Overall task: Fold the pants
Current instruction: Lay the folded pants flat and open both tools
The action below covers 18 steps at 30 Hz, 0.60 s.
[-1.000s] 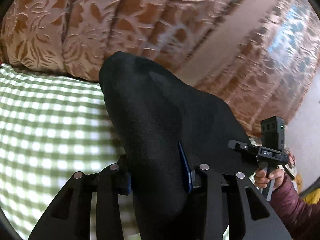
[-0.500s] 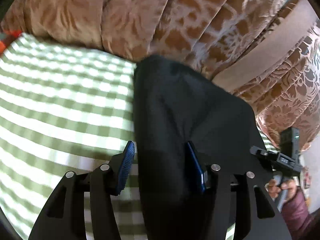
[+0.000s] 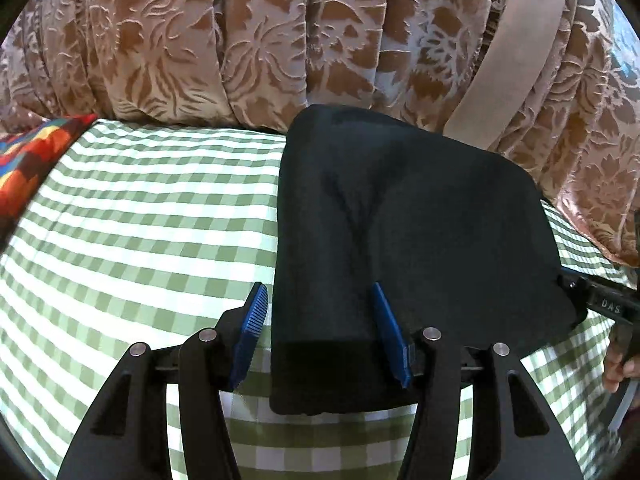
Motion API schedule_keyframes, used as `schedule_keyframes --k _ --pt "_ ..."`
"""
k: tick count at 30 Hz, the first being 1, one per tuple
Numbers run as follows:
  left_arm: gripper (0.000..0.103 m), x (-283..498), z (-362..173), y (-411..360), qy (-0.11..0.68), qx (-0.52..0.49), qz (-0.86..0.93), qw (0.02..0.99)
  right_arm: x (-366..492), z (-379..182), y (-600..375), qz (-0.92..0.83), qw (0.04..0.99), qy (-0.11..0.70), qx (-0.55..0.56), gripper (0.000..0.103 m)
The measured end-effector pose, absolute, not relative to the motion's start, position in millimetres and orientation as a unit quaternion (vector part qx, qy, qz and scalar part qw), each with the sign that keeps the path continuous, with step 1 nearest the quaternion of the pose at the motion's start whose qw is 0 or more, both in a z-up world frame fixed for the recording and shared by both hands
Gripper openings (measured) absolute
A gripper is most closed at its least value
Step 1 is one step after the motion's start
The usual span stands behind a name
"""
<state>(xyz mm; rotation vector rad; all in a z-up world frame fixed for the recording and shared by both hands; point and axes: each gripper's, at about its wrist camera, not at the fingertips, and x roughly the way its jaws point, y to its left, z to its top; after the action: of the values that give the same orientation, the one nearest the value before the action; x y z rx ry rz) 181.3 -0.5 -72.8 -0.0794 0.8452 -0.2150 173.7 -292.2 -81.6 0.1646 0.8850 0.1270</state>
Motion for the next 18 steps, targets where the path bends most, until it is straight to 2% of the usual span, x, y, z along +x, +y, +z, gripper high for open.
schedule_keyframes --k 3,5,7,18 --pt "0.053 178.7 -67.9 -0.4 0.41 -0.046 -0.089 0.906 171.8 -81.4 -292.4 0.056 0.899 0.426 0.091 0.032" --pt "0.053 173.4 -63.3 -1.2 0.404 -0.047 -0.083 0.91 171.5 -78.9 -295.5 0.046 0.895 0.431 0.104 0.044" --pt "0.053 167.8 -61.1 -4.1 0.401 -0.043 -0.08 0.912 163.7 -76.3 -301.8 0.04 0.893 0.433 0.114 0.047" --pt "0.053 132.9 -33.3 -11.2 0.363 -0.021 -0.087 0.927 103.3 -34.6 -265.7 0.047 0.924 0.37 0.078 0.047"
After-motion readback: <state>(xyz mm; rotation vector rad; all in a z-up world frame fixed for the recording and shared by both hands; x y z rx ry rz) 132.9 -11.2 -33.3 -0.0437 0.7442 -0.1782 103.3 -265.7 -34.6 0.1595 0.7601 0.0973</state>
